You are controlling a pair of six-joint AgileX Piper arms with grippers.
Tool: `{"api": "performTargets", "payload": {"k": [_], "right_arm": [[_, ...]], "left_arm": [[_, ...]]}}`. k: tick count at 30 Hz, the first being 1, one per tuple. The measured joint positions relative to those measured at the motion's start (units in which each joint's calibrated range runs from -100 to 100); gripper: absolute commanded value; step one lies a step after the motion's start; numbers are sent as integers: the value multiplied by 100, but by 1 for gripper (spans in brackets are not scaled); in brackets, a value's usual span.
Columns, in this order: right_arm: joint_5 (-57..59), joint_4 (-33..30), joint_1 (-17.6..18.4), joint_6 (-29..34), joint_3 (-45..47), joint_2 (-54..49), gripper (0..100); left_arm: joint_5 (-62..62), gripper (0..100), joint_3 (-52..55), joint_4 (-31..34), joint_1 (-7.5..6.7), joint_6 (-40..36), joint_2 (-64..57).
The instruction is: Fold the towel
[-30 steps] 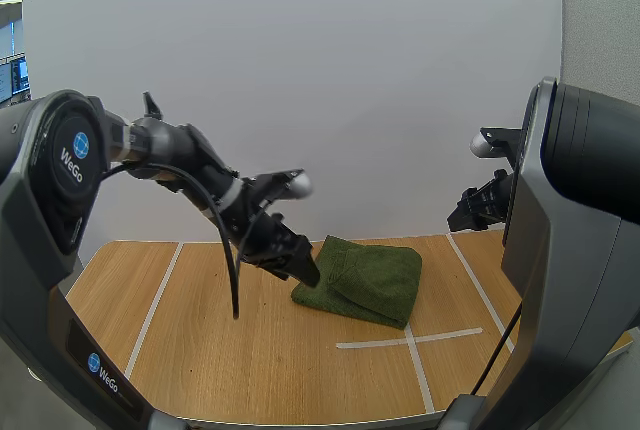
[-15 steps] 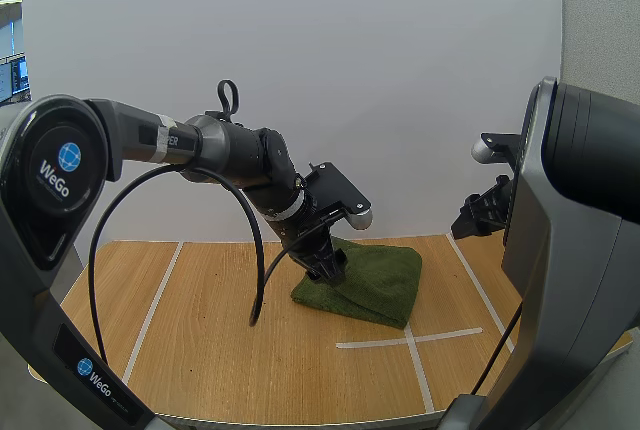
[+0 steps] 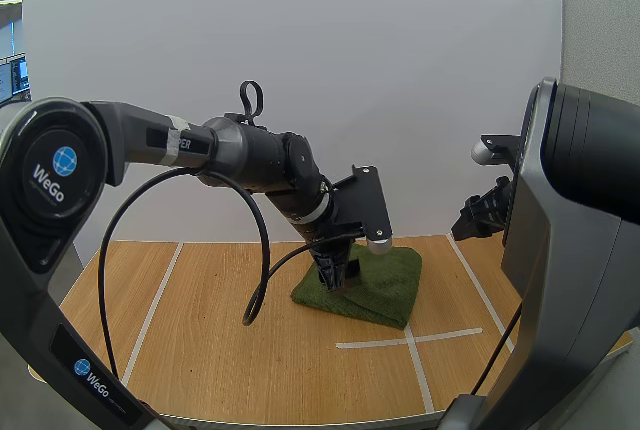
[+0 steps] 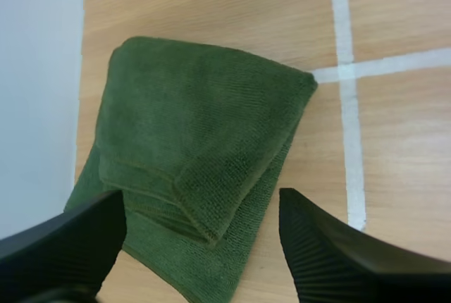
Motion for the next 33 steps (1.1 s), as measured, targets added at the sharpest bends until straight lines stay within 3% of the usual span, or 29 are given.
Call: {"api": "performTargets", "payload": {"k": [5, 12, 14, 17, 22, 23, 33], "right_arm": [[0, 0, 0, 0, 0, 0, 100], [0, 0, 0, 0, 0, 0, 100], [0, 0, 0, 8, 0, 0, 100], [0, 0, 0, 29, 0, 0, 100], [0, 0, 0, 48, 0, 0, 100], [0, 0, 0, 47, 0, 0, 100], [0, -48, 0, 74, 0, 0, 100]], "left_arm": [[78, 99, 0, -138, -41, 776, 401], [-164, 98, 0, -146, -41, 931, 771], [-232, 94, 0, -160, -41, 971, 821], [-309, 72, 0, -172, -41, 1036, 958], [-409, 3, 0, -211, -41, 1066, 1162], [-450, 0, 0, -215, -41, 1075, 1190], [-1098, 0, 0, -440, -41, 1095, 1232]]}}
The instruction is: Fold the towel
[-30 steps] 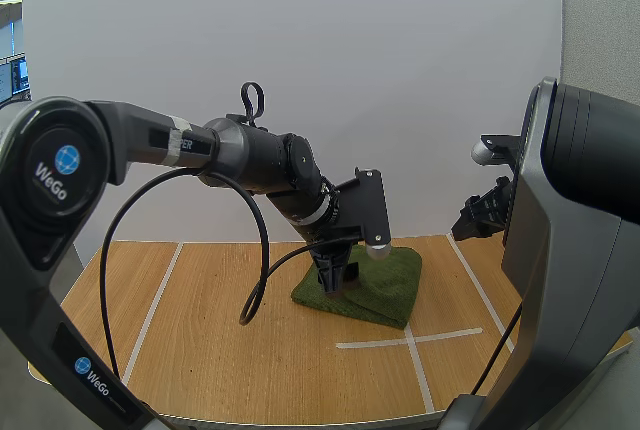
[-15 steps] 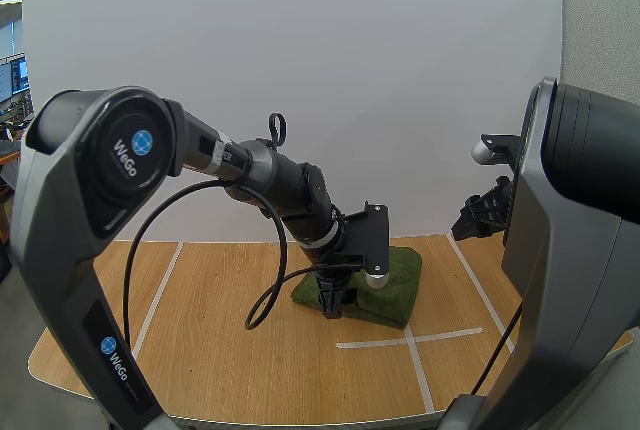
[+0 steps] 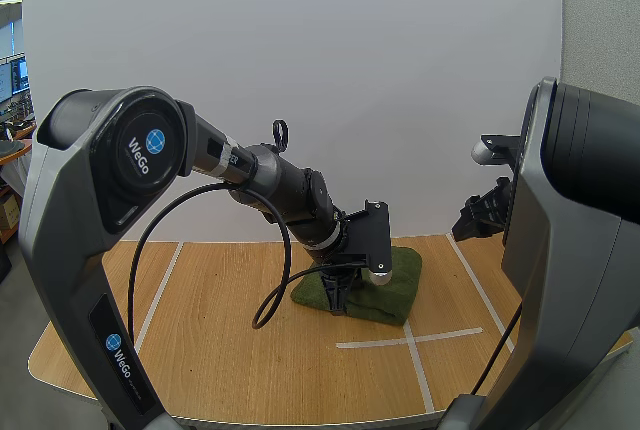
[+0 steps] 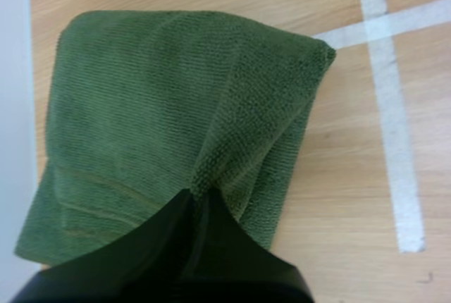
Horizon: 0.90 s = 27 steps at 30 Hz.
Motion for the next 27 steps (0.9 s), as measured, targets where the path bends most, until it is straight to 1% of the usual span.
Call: {"api": "performTargets", "payload": {"k": [3, 4, 6, 11, 14, 19, 20, 21, 23, 27], "right_arm": [[0, -12, 0, 0, 0, 0, 100], [0, -22, 0, 0, 0, 0, 100], [0, -39, 0, 0, 0, 0, 100], [0, -48, 0, 0, 0, 0, 100], [0, -72, 0, 0, 0, 0, 100], [0, -184, 0, 0, 0, 0, 100], [0, -197, 0, 0, 16, 0, 100], [0, -209, 0, 0, 43, 0, 100], [0, -218, 0, 0, 215, 0, 100], [0, -243, 0, 0, 389, 0, 100]], "left_arm": [[-150, 0, 0, 155, 0, 10, -16], [-301, 0, 0, 380, 0, 10, -153], [-365, 0, 0, 548, 0, 10, -309], [-404, 0, -14, 722, 9, 10, -509], [-455, 0, -120, 992, 120, 10, -807], [-455, 0, -190, 1109, 244, 10, -983], [-455, 0, -193, 1132, 306, 10, -1024], [-378, 0, -193, 1135, 385, 10, -1024], [-142, 0, -193, 1135, 471, 10, -935], [208, 0, -196, 1135, 576, 10, -575]]}}
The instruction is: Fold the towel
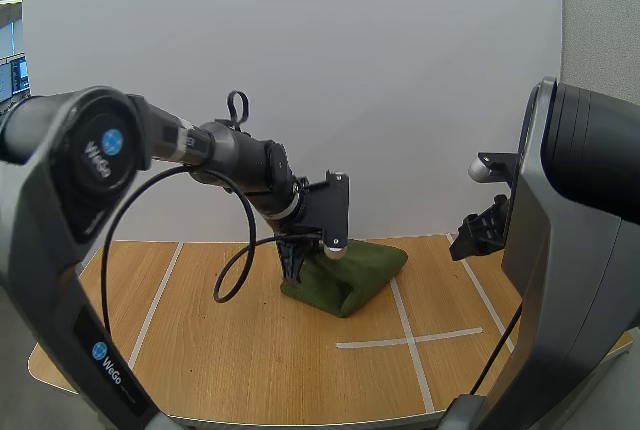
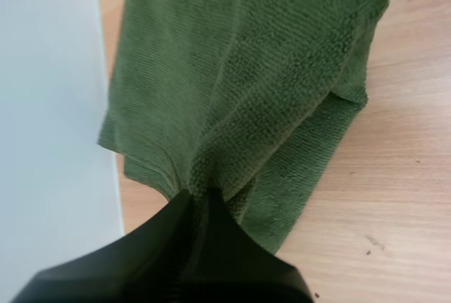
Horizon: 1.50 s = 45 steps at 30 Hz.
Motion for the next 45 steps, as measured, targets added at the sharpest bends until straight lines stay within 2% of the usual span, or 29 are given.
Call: {"api": "performTargets", "payload": {"k": [6, 7, 10, 15, 18, 20, 24, 26, 27, 38, 40, 43, 45], "right_arm": [[0, -9, 0, 0, 53, -44, 100], [0, -9, 0, 0, 53, -72, 100], [0, -9, 0, 12, 53, -99, 100], [0, -9, 0, 34, 53, -99, 100], [0, -9, 0, 34, 53, -99, 100], [0, -9, 0, 34, 53, -99, 100], [0, -9, 0, 34, 53, -99, 51], [0, -9, 0, 34, 53, -99, 14], [0, -9, 0, 43, 53, -99, 0], [0, 155, 0, 67, 53, -99, 0], [0, 314, 0, 67, 53, -99, 0], [0, 839, 8, 67, 53, -23, 0], [0, 974, 125, 67, 53, 170, 0]], "left_arm": [[-180, 0, 0, 0, 36, 0, 427], [-198, 3, 0, 0, 42, 0, 455], [-222, 25, 0, 0, 81, 0, 727], [-222, 74, 0, 0, 81, -63, 790], [-222, 84, 0, 0, 81, -103, 790], [-222, 85, 0, 0, 81, -178, 790], [-222, 85, 0, 0, 81, -231, 498], [-222, 85, 0, 0, 81, -320, 151], [-222, 85, 0, 0, 81, -333, 97], [637, 85, 0, 0, 330, -956, -1282], [1055, 85, 0, -61, 396, -1235, -1448], [1584, 85, 0, -282, 431, -1709, -1493], [1690, 85, 0, -475, 431, -1943, -1447]]}}
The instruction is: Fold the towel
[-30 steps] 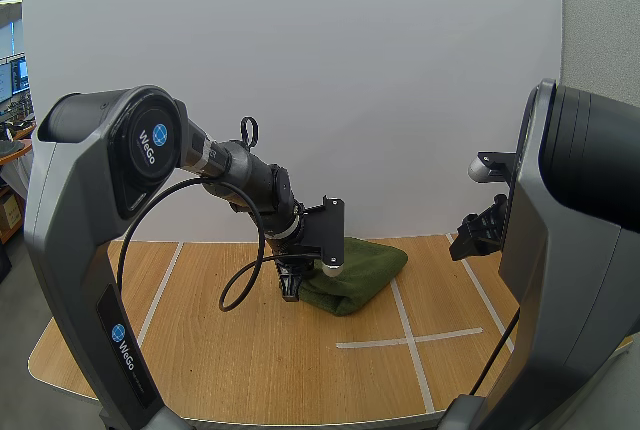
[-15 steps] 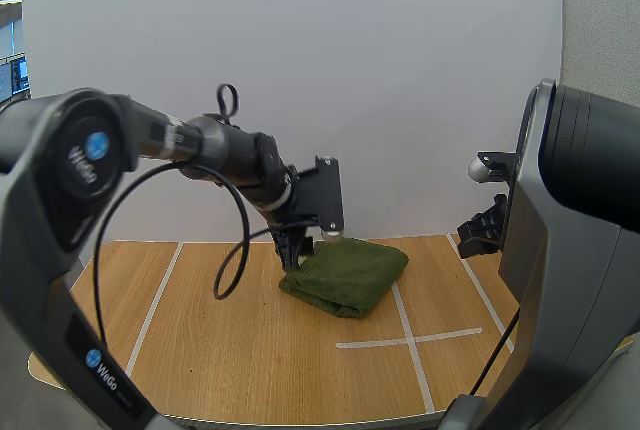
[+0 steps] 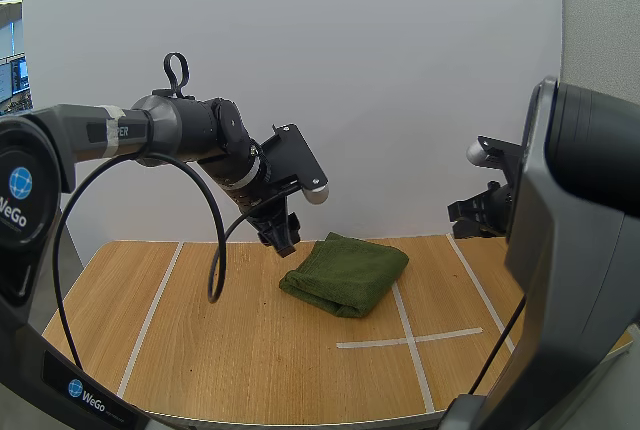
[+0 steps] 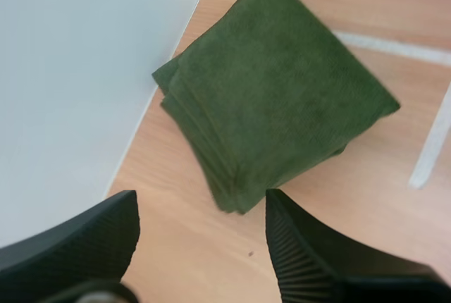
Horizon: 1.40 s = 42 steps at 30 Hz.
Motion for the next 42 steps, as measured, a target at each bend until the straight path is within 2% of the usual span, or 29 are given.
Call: {"api": "performTargets", "payload": {"k": [6, 9, 10, 12, 14, 15, 17, 19, 23, 28, 30, 41, 42], "right_arm": [[0, 281, 374, -9, 0, 653, 0], [0, 522, 537, -9, 0, 894, 0], [0, 715, 747, -9, 0, 1118, 0], [0, 723, 839, -9, 0, 1198, 0], [0, 723, 913, -9, 0, 1241, 0], [0, 723, 920, -9, 0, 1254, 0], [0, 723, 982, -9, 0, 1278, 0], [0, 703, 982, -9, 0, 1255, 0], [0, 587, 982, -9, 0, 1240, 0], [0, 300, 982, 58, 0, 1087, 0], [0, 277, 982, 92, 0, 953, 0], [0, 252, 982, 131, 0, 498, 0], [0, 241, 982, 141, 0, 478, 0]], "left_arm": [[-110, 78, 0, -385, 0, -120, 214], [-355, 69, 0, -470, 0, -135, 418], [-811, 60, 0, -482, 0, -135, 639], [-929, 40, 0, -482, 0, -103, 746], [-1099, 9, -32, -493, 0, -34, 940], [-1146, 0, -32, -493, 0, 17, 942], [-1318, 0, -109, -519, 0, 121, 1148], [-1462, 0, -556, -763, 0, 581, 1927], [-1582, 0, -1085, -868, 0, 801, 2560], [-1596, 0, -1281, -894, 0, 913, 2865], [-1602, 0, -1325, -904, 0, 1006, 3349], [-1397, 0, -1337, -930, 0, 1039, 3530], [-1083, 0, -1337, -944, 0, 1039, 3530]]}}
